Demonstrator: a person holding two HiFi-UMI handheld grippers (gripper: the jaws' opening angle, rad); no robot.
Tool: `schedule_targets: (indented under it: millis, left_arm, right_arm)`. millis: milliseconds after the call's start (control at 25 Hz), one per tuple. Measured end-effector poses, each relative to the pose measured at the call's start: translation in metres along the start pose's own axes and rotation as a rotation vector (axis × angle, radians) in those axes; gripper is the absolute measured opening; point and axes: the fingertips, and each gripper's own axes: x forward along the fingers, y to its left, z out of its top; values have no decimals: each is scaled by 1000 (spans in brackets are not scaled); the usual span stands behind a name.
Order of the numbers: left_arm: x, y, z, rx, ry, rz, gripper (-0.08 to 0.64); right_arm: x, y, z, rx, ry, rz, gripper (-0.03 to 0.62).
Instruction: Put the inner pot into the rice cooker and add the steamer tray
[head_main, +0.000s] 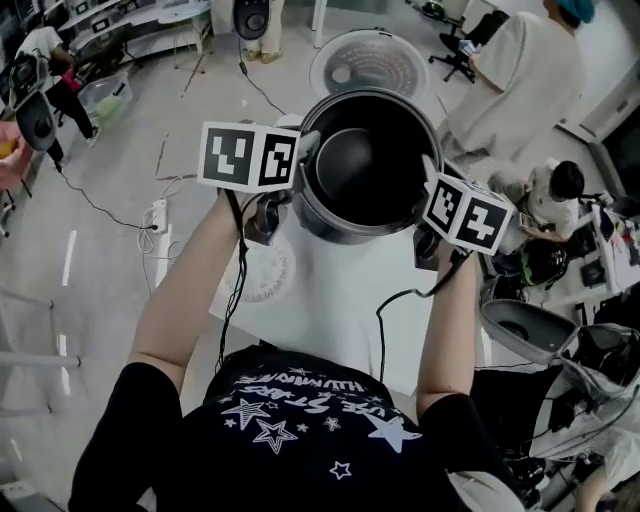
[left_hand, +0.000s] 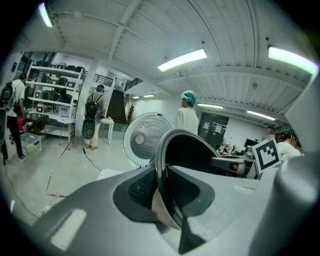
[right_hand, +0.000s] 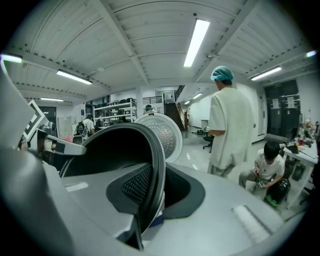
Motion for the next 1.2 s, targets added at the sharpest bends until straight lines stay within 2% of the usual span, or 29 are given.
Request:
schedule_targets:
  millis: [200,480,640,1000,1200]
  left_arm:
    - [24,24,20,-7,30,-47,66]
    - [53,36,-4,-35,83,-93,66]
    - [76,49,-8,-54,124,-95,66]
    - [105,68,-49,-56,221,-97,64]
    - [126,69,-48,-53,274,-102,63]
  right_arm:
    - [30,0,14,12,28,-29,77]
    - [50,-11,-12,15,89,-63,78]
    - [71,-19,-19,24,138,-75,78]
    - [97,-24,-69,61,242,-91,78]
    - [110,-38,-74,76,297,-95,78]
